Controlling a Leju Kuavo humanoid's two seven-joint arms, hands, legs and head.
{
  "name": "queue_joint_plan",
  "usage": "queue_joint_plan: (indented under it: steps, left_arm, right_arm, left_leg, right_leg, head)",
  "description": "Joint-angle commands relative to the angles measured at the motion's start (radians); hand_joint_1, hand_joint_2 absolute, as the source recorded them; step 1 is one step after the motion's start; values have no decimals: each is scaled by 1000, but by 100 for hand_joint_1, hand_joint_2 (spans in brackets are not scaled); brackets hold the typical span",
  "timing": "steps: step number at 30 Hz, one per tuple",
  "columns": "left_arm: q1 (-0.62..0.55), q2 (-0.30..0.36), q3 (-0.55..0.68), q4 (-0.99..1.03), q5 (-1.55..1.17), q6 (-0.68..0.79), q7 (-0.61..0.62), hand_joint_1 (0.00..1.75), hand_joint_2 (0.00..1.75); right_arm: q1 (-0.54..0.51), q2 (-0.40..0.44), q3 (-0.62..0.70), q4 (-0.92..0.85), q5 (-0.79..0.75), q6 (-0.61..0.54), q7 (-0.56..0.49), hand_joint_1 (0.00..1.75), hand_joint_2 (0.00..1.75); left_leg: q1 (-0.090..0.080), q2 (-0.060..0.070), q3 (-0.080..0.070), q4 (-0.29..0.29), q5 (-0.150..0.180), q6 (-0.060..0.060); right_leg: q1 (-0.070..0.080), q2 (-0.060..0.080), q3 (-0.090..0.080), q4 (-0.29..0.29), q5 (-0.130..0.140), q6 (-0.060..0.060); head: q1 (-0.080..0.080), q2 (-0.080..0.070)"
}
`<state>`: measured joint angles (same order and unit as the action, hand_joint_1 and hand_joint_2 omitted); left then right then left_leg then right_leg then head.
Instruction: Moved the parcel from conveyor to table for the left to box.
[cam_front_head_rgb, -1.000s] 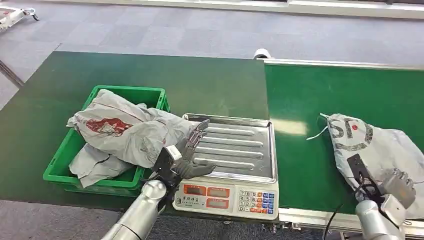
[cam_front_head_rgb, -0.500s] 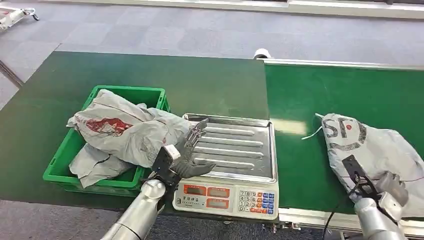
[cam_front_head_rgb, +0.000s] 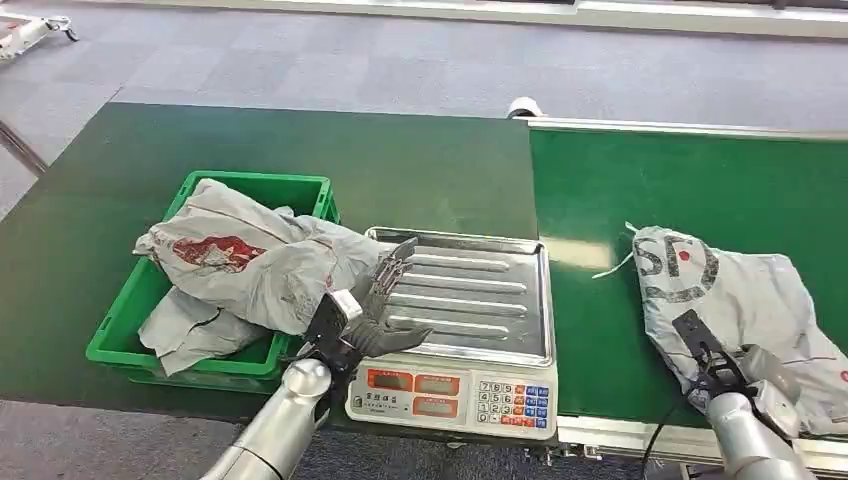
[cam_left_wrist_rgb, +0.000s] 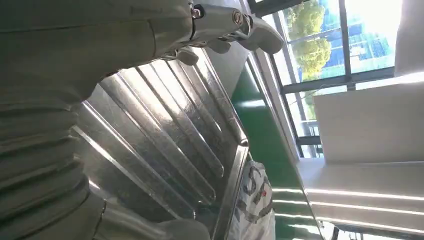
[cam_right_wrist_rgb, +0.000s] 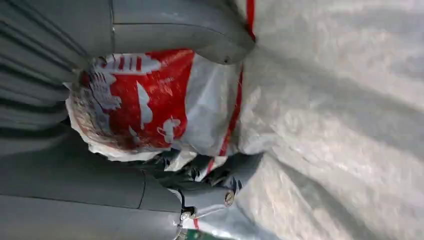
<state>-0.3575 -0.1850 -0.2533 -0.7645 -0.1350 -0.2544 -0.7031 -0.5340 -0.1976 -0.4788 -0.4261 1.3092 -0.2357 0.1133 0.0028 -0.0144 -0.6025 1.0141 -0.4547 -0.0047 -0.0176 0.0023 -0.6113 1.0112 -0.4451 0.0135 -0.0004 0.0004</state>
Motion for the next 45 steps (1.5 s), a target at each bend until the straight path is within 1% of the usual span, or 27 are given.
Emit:
queue_joint_plan:
  steps: [1,4,10,13,15,16,17,19,20,22,24,26,30,32,33,34,36,38,39,41,44,45]
  left_arm:
    - [-38,6,32,52,-1,-3,5,0,175]
    - [-38,6,32,52,-1,-3,5,0,175]
    - [-45,6,31,55,3,-4,5,0,175]
    - [-45,6,31,55,3,-4,5,0,175]
    - [-46,8,31,55,5,-5,5,0,175]
    - [-46,9,31,53,6,-4,5,0,175]
    - [-41,10,32,47,9,-3,5,0,175]
    - [-34,12,33,36,14,-2,5,0,175]
    - [-30,13,33,29,16,-2,5,0,175]
    - [-26,12,31,22,20,-4,5,0,175]
    - [-28,9,26,20,21,-3,5,0,175]
    - [-28,9,26,20,21,-3,5,0,175]
    - [-28,9,26,20,21,-3,5,0,175]
    - [-28,9,26,20,21,-3,5,0,175]
    - [-28,9,26,20,21,-3,5,0,175]
    - [-28,9,26,20,21,-3,5,0,175]
    - [-27,9,26,15,25,-1,5,0,175]
    - [-23,9,30,2,38,5,5,0,175]
    - [-17,9,38,-15,52,0,5,0,175]
    - [0,5,71,-53,87,-15,5,0,175]
    - [11,-3,83,-109,88,21,5,0,175]
    - [21,1,53,-167,52,113,5,0,175]
  right_arm:
    - [-35,38,5,17,-19,12,-26,175,175]
    - [-35,38,5,16,-19,12,-27,175,175]
    - [-35,50,14,-9,-44,11,-93,175,175]
    - [-35,50,14,-9,-44,11,-93,175,175]
    - [-39,53,18,-14,-54,9,-120,175,175]
    - [-39,58,13,-22,-69,-2,-149,175,175]
    - [-44,65,13,-36,-85,-38,-185,175,175]
    - [-60,77,2,-52,-137,-63,-270,175,175]
    - [-62,87,-6,-76,-175,-81,-340,175,175]
    - [-56,106,-29,-126,-257,-115,-445,175,175]
    - [-23,127,-27,-221,-333,-182,-558,175,175]
    - [-23,127,-27,-221,-333,-182,-558,175,175]
    - [-23,127,-27,-221,-333,-182,-558,175,175]
    - [-23,127,-27,-221,-333,-182,-558,175,175]
    - [-23,127,-27,-221,-333,-182,-558,175,175]
    - [-23,127,-27,-221,-333,-182,-558,175,175]
    - [17,145,-11,-303,-405,-226,-647,175,175]
    - [82,162,53,-439,-499,-248,-689,175,175]
    - [110,172,81,-505,-536,-251,-705,175,175]
    - [161,184,153,-628,-583,-265,-713,175,175]
    - [213,199,221,-755,-615,-288,-716,175,175]
    - [237,211,256,-822,-646,-273,-728,175,175]
  left_leg:
    - [0,3,2,-1,0,0]
    - [0,2,2,-1,0,-1]
    - [0,2,2,-1,0,0]
    - [0,3,2,-1,0,0]
    - [0,4,3,-1,0,-1]
    - [1,3,2,0,0,0]
    - [0,2,1,0,0,0]
    - [0,4,2,-1,0,-1]
    - [0,4,1,0,0,0]
    - [0,6,1,0,-1,-1]
    - [0,6,2,-1,-1,-1]
    - [0,3,1,-1,0,-1]
    - [1,3,3,-1,-1,-1]
    - [0,2,1,-1,0,0]
    - [0,4,3,-1,-1,0]
    - [1,2,2,0,0,0]
    - [1,3,3,-1,-1,-1]
    - [1,1,1,-1,0,-1]
    - [1,2,3,-1,0,-1]
    - [0,1,0,-1,0,-1]
    - [0,4,2,-1,-2,-1]
    - [1,4,2,0,-2,-1]
  right_leg:
    - [1,2,1,-1,0,-1]
    - [1,2,1,-1,0,-1]
    - [1,2,1,-1,0,-1]
    - [0,2,1,-1,0,-1]
    - [1,2,2,-1,1,-1]
    - [1,2,1,-1,1,-1]
    - [0,1,1,0,0,-1]
    - [0,3,1,-1,1,-1]
    - [0,3,0,0,1,-1]
    - [0,5,0,0,1,-1]
    - [0,4,1,-1,1,-2]
    - [0,2,0,0,0,-1]
    - [1,2,2,-2,0,-1]
    - [0,1,1,-1,0,-1]
    - [0,3,2,-1,0,-1]
    - [1,1,1,-1,0,-1]
    - [1,2,2,-1,0,-1]
    - [1,0,1,-1,0,-1]
    - [1,1,2,-1,0,-1]
    - [0,0,0,0,0,-1]
    - [1,3,1,-1,0,-2]
    - [1,3,0,0,0,-2]
  head:
    - [0,0]
    - [0,0]
    - [0,0]
    - [0,0]
    - [0,0]
    - [0,0]
    - [0,0]
    - [0,0]
    - [0,0]
    - [0,0]
    - [0,0]
    - [0,0]
    - [0,0]
    - [0,0]
    - [0,0]
    - [0,0]
    - [0,0]
    - [0,0]
    - [0,0]
    - [0,0]
    - [0,0]
    - [0,0]
